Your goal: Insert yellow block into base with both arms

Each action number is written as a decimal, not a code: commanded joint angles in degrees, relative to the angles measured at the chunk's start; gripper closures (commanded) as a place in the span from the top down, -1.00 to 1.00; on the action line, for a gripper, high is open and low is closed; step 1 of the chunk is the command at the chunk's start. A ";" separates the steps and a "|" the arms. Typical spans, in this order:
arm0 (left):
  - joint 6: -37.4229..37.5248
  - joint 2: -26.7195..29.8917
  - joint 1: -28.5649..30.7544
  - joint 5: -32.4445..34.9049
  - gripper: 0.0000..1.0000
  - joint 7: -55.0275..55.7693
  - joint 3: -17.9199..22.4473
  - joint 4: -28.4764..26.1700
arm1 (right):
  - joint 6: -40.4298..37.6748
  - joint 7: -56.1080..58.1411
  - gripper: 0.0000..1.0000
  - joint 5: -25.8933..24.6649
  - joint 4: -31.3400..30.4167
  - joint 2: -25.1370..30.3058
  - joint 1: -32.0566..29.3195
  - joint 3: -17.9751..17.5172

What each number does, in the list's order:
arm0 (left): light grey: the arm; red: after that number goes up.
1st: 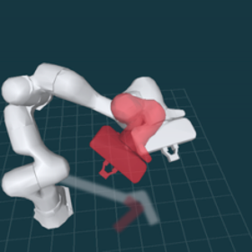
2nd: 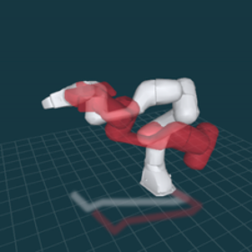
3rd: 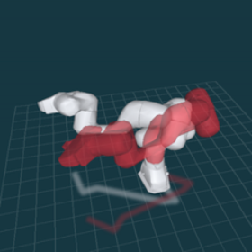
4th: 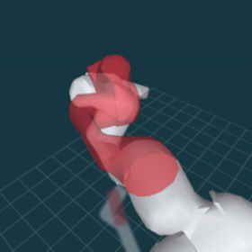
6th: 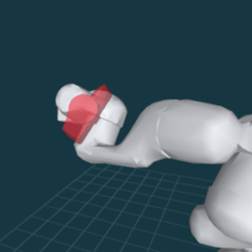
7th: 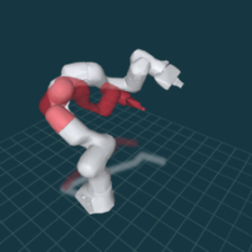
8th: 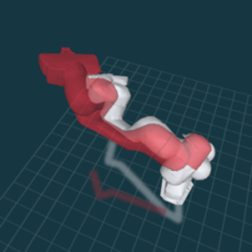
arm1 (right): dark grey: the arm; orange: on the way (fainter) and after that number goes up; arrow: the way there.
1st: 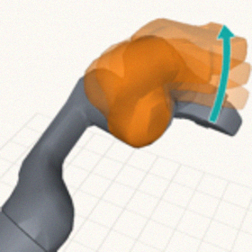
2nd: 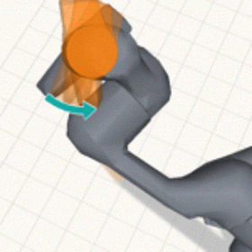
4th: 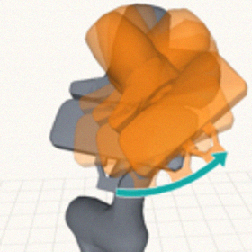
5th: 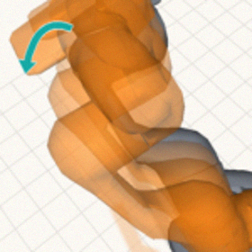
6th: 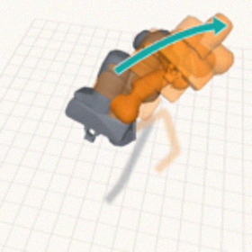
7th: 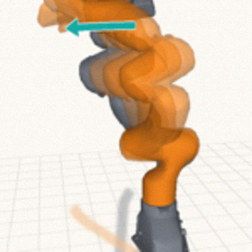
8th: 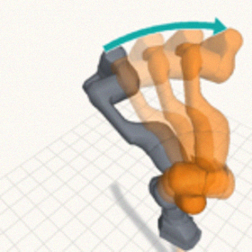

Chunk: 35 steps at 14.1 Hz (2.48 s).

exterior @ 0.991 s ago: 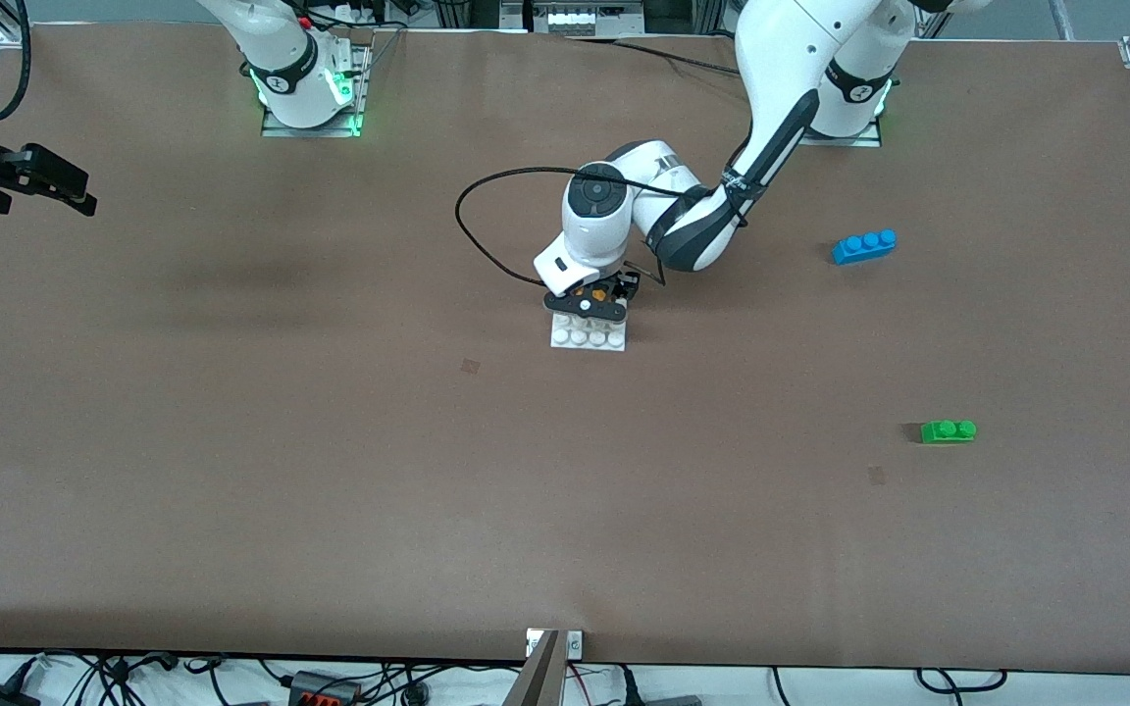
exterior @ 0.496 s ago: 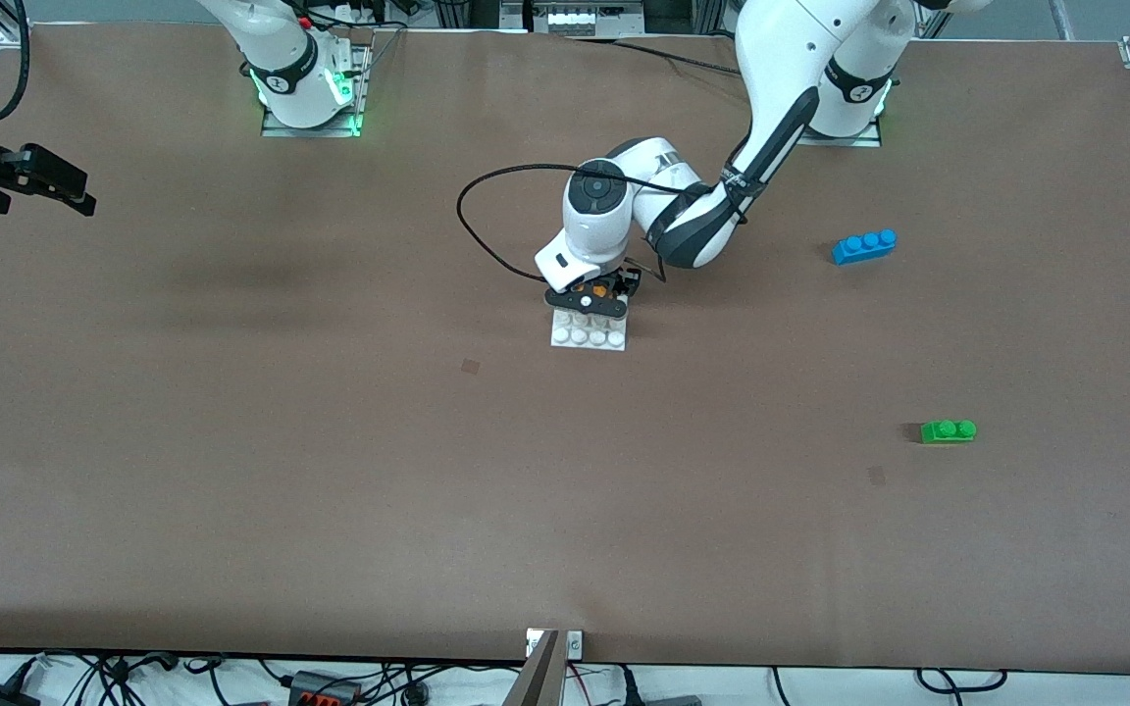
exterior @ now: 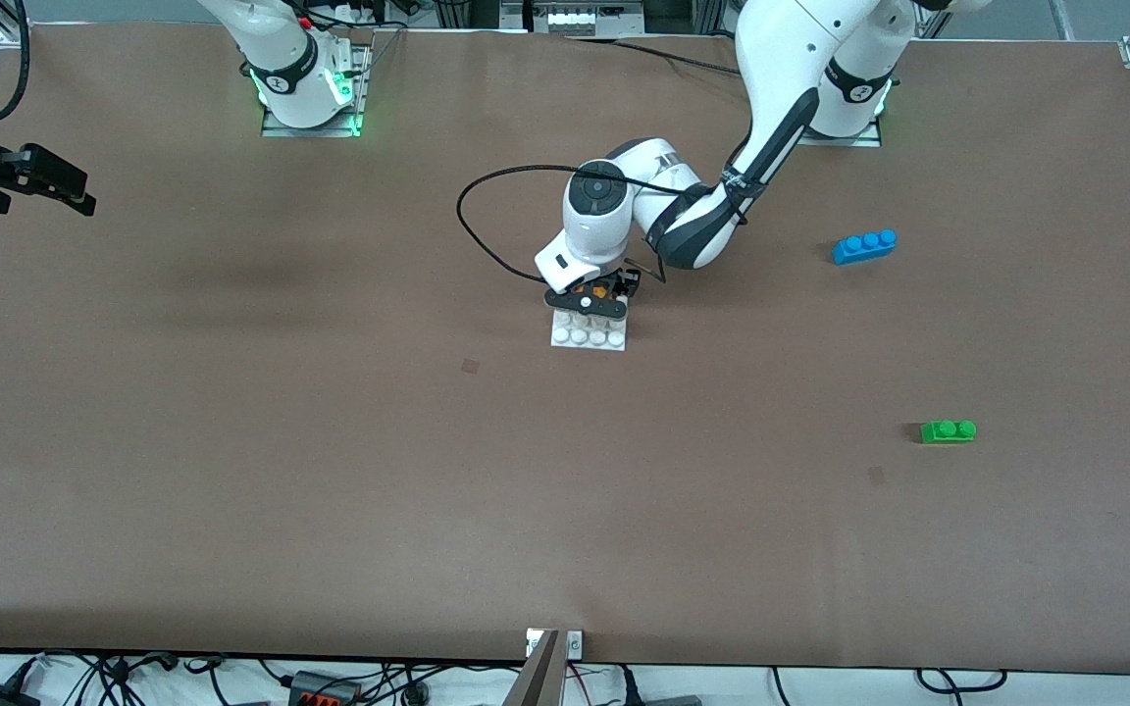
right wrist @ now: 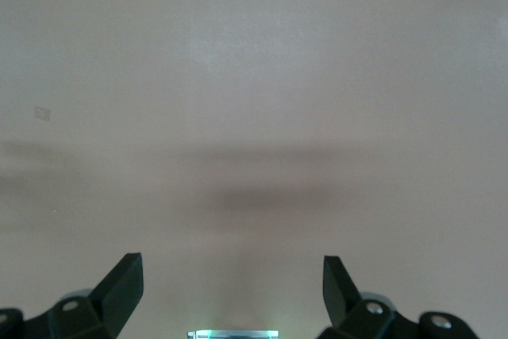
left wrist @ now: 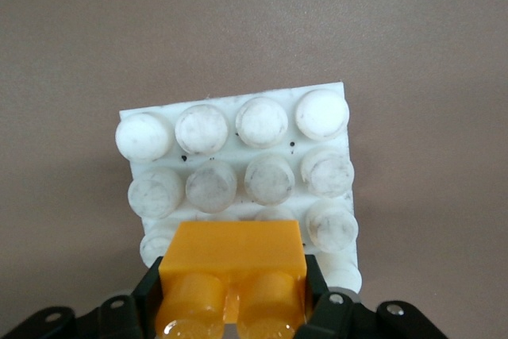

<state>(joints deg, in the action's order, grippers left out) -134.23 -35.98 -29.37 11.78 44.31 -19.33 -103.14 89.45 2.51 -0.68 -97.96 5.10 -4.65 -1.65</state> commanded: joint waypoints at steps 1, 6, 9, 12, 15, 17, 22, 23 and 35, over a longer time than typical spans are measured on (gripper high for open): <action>-0.24 -2.61 0.28 1.41 -0.14 0.33 1.05 1.37 | -0.86 -0.05 1.00 0.50 1.20 -0.36 -0.10 0.07; -0.24 -3.05 0.89 1.49 -0.14 0.16 1.32 1.98 | -0.94 -0.05 1.00 0.50 1.20 -0.36 -0.10 0.07; -0.15 -3.05 0.72 1.41 0.87 0.86 1.23 1.98 | -0.86 -0.05 1.00 0.50 1.20 -0.36 -0.10 0.07; 1.68 -0.16 2.03 0.88 1.00 0.95 1.14 2.60 | -0.86 -0.05 1.00 0.50 1.20 -0.36 -0.19 0.15; 7.31 5.46 8.60 -0.43 1.00 0.51 0.00 3.04 | -0.86 -0.05 1.00 0.50 1.20 -0.36 -0.19 0.15; 9.42 8.72 14.57 -0.70 1.00 0.33 -0.44 3.12 | -0.86 -0.05 1.00 0.50 1.20 -0.36 -0.19 0.15; 18.81 19.95 29.61 -1.75 1.00 -12.92 -0.35 3.04 | -0.86 -0.05 1.00 0.50 1.20 -0.36 -0.19 0.15; 21.27 22.85 31.81 -4.11 1.00 -14.42 -0.27 3.04 | -0.86 -0.05 1.00 0.50 1.20 -0.36 -0.19 0.15; 41.51 32.65 43.96 -14.94 1.00 -36.93 4.39 10.68 | 0.02 -1.02 1.00 -0.38 5.32 -4.21 0.25 -0.90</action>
<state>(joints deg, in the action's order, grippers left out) -94.41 -0.82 14.51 -1.95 10.65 -14.77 -95.41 89.68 2.43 -0.99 -96.15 4.21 -4.33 -2.33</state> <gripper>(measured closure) 0.000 0.000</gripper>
